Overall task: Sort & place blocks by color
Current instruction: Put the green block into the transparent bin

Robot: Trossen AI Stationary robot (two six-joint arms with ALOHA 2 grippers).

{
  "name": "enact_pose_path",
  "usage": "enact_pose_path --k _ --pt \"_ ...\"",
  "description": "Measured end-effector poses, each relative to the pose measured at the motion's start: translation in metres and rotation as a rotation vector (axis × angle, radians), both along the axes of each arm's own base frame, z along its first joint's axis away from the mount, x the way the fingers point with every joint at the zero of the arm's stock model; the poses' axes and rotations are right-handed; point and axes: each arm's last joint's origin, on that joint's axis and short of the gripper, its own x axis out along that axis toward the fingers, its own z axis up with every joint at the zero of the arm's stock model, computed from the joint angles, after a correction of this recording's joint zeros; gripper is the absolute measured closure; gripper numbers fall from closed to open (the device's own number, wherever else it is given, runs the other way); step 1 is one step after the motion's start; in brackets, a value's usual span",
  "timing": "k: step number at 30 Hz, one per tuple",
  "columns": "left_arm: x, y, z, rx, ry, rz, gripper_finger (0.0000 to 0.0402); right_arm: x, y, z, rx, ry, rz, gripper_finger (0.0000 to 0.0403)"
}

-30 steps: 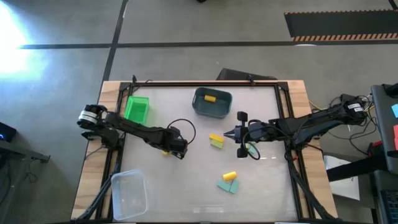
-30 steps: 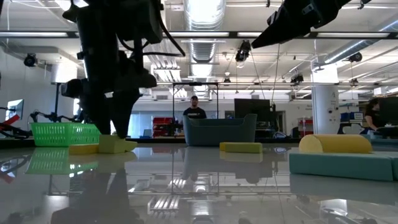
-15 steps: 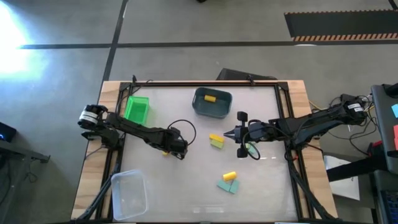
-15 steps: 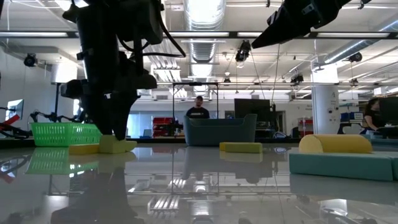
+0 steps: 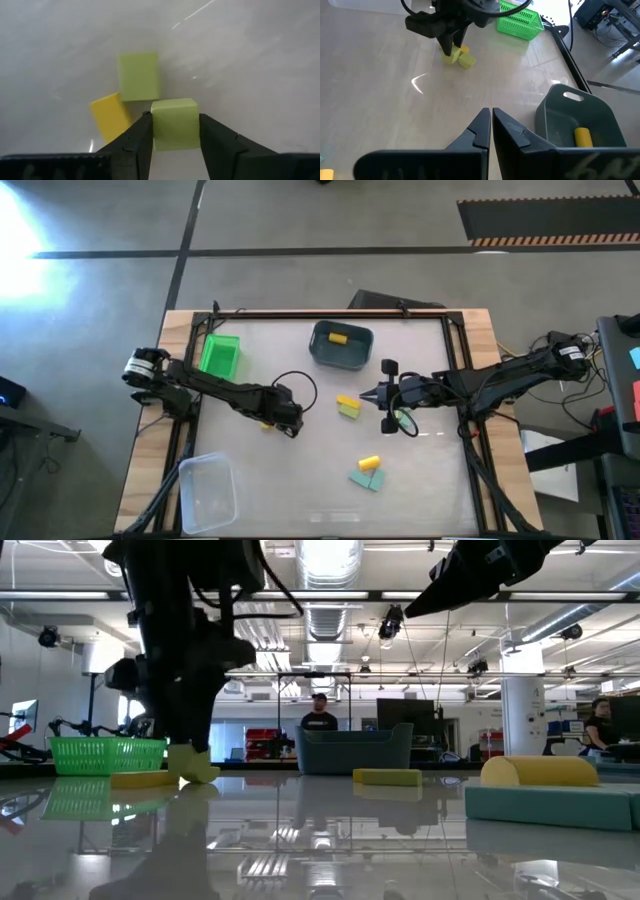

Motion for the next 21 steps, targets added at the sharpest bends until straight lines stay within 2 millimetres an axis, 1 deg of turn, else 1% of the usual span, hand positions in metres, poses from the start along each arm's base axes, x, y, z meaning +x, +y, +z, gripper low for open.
enact_pose_path --k 3,7,10,12,15,17,21 --pt "0.007 -0.003 0.011 0.015 -0.025 -0.077 0.0283 0.000 0.000 0.000 0.000 0.002 0.000 0.0394" --pt "0.017 -0.014 0.033 0.020 -0.063 -0.320 0.0283 0.000 0.000 0.000 -0.001 0.006 0.000 0.0394" --pt "0.023 -0.033 0.060 -0.027 -0.108 -0.597 0.0283 0.000 0.000 -0.001 -0.001 0.007 0.000 0.0394" --pt "0.023 -0.050 0.076 -0.014 -0.133 -0.757 0.0283 0.000 0.000 -0.001 -0.001 0.007 0.000 0.0394" --pt "0.014 -0.072 0.095 0.012 -0.119 -0.926 0.0283 0.000 0.000 -0.001 -0.001 0.007 0.000 0.0394" --pt "0.006 -0.086 0.102 0.015 -0.090 -0.998 0.0283 0.000 0.000 -0.001 -0.001 0.008 0.000 0.0394" --pt "-0.020 -0.114 0.103 -0.025 0.022 -1.070 0.0283 0.000 0.000 -0.001 -0.001 0.008 0.001 0.0394"
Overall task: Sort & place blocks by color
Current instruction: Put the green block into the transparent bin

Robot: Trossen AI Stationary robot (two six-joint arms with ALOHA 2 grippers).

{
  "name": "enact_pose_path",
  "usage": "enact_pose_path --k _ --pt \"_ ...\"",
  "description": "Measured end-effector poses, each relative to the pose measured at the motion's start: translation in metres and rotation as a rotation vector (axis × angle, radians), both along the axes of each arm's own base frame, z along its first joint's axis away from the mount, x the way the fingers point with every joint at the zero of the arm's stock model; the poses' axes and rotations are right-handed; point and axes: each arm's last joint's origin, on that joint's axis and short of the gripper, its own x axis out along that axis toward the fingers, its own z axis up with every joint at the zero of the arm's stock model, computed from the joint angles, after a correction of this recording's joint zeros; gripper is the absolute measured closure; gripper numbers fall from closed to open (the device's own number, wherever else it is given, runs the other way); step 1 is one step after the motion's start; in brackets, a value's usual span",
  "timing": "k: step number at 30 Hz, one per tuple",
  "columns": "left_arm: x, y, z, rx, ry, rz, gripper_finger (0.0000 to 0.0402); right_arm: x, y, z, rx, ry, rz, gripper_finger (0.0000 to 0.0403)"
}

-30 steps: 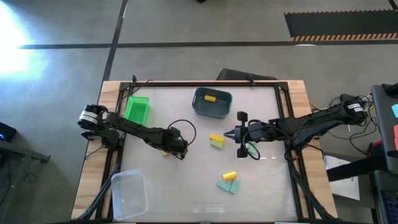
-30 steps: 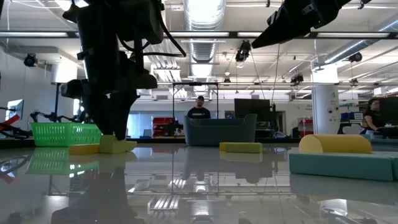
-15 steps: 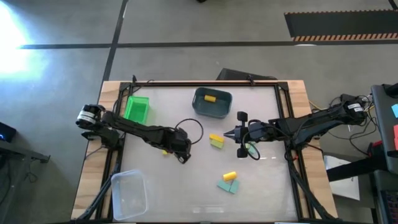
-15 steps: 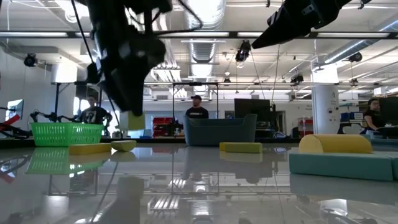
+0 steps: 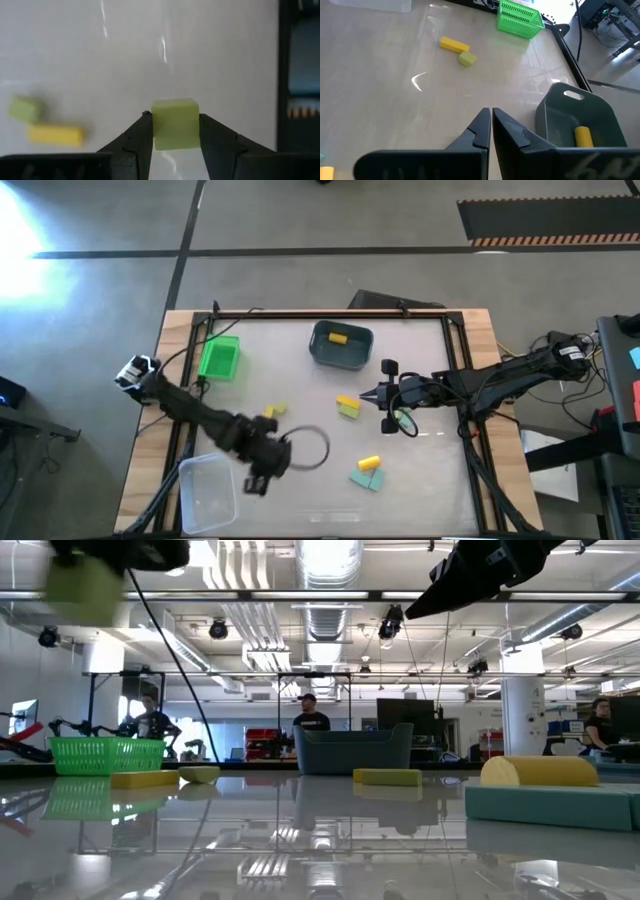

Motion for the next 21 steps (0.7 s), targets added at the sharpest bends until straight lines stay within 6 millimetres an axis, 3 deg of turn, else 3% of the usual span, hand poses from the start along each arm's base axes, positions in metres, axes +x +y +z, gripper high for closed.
enact_pose_path --k 12,21 --pt "-0.075 -0.070 -0.004 -0.032 0.217 0.175 0.0283 0.000 0.000 0.000 0.004 0.001 0.005 0.0394" --pt "-0.111 -0.087 -0.035 0.028 0.275 0.216 0.0283 0.000 0.000 -0.001 0.003 0.002 0.006 0.0394"
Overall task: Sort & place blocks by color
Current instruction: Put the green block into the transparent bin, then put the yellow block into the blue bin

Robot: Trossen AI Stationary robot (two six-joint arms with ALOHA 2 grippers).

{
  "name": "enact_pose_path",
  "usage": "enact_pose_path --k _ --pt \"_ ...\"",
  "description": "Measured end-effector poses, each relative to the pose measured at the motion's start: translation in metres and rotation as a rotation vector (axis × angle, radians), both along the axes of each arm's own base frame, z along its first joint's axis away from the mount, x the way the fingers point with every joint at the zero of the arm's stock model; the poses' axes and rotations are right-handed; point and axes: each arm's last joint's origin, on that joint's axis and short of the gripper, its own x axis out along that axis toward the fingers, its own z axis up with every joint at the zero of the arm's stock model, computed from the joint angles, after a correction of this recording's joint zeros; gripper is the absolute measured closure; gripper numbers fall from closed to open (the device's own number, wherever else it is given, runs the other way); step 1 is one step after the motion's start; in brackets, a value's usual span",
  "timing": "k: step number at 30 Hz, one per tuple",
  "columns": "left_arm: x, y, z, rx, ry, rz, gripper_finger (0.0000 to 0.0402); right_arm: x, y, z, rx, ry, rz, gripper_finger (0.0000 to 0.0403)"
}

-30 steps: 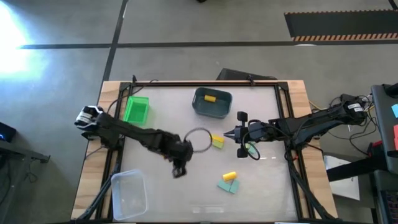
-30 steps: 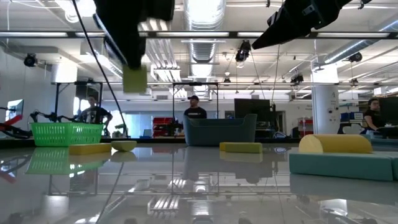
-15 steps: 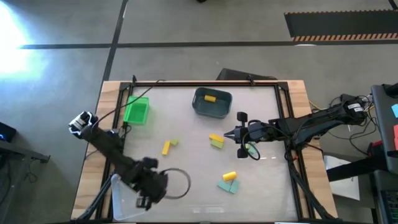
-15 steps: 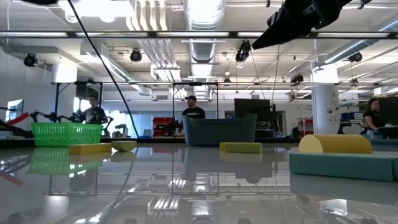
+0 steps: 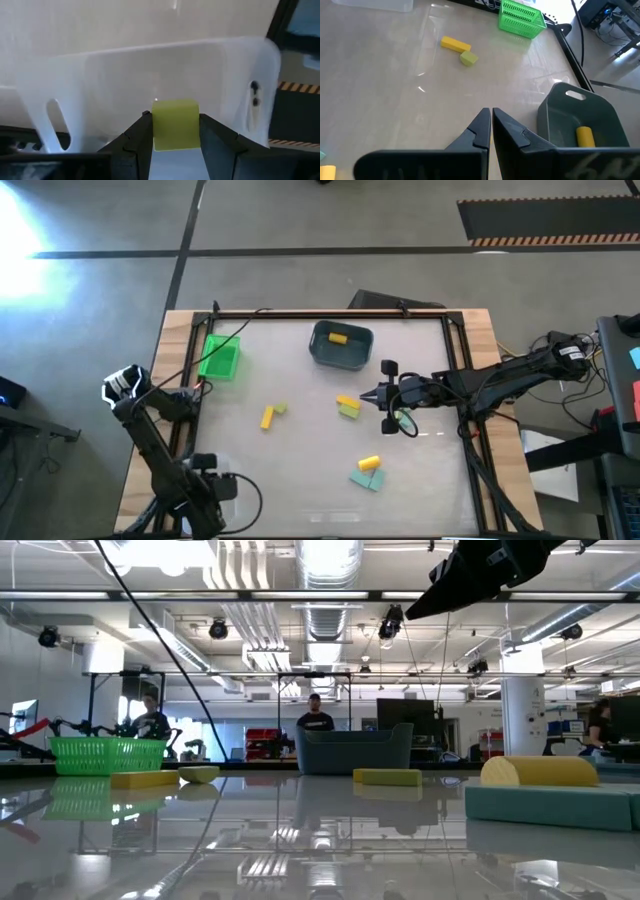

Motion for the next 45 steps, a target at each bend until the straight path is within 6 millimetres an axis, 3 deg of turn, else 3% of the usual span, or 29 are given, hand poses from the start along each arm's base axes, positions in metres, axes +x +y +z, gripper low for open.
enact_pose_path --k 12,26,35,45 --pt "-0.009 0.009 -0.038 0.058 0.039 -0.011 0.0282 0.000 0.000 0.000 0.000 0.000 0.000 0.0394" --pt "-0.012 0.017 -0.043 0.117 0.083 -0.045 0.0206 0.000 0.000 0.000 0.001 0.000 0.000 0.0394" --pt "0.039 0.045 -0.017 0.072 0.033 0.026 0.0203 0.000 0.000 0.000 0.001 -0.001 -0.001 0.0394" --pt "0.103 0.119 -0.004 0.122 -0.080 0.350 0.0203 0.000 0.000 0.000 0.007 -0.001 -0.005 0.0394"
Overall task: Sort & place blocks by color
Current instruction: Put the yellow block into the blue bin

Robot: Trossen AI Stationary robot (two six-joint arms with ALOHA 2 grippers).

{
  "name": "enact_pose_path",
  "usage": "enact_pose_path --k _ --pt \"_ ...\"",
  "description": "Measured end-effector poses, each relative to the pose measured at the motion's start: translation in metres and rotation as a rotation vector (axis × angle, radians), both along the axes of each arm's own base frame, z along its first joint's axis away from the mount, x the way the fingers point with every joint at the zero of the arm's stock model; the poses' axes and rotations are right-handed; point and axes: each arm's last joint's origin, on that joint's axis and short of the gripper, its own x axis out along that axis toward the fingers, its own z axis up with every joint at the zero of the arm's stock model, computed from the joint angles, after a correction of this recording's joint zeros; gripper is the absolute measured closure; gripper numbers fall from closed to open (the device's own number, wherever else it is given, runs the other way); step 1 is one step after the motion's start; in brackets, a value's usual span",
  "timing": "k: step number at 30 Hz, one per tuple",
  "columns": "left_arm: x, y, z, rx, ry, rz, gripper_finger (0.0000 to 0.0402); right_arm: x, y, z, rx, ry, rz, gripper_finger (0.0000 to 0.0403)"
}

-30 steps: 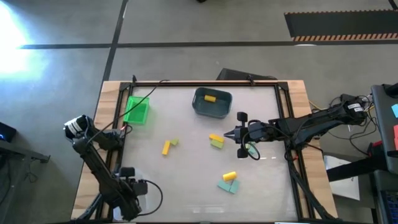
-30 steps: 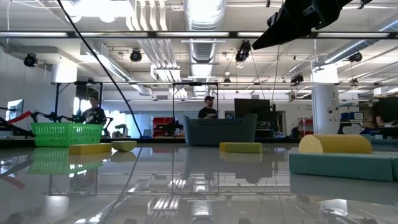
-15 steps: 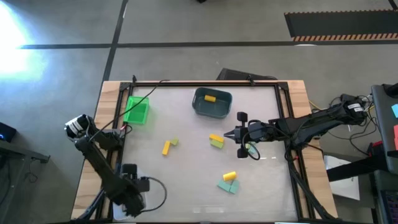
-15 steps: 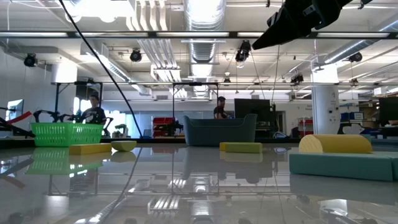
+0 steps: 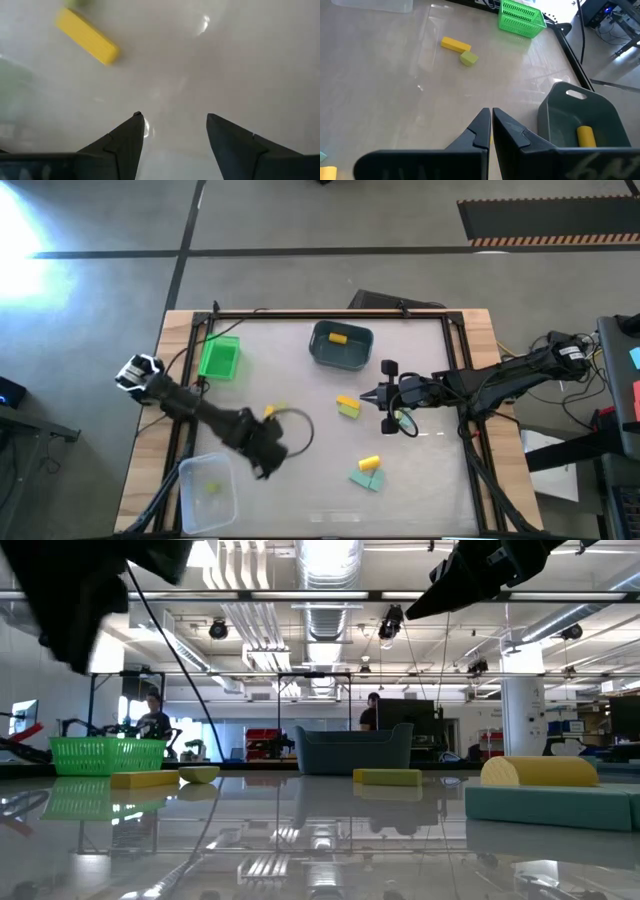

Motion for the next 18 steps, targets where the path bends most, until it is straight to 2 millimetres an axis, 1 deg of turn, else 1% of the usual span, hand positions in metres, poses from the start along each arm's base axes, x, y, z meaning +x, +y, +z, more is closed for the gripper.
enact_pose_path --k 7,10,15,18 --pt "0.020 0.046 -0.001 0.180 -0.085 0.131 0.0203 0.000 0.000 0.000 -0.005 0.002 0.003 0.0394" --pt "0.027 0.062 -0.005 0.219 -0.122 0.193 0.0203 -0.001 0.000 -0.001 -0.007 0.013 0.003 0.0394" --pt "0.035 0.077 -0.023 0.207 -0.194 0.247 0.0203 -0.002 0.000 -0.002 -0.011 0.029 0.004 0.0394" --pt "0.032 0.081 -0.034 0.186 -0.172 0.294 0.0203 -0.002 0.000 -0.002 -0.011 0.028 0.004 0.0394"
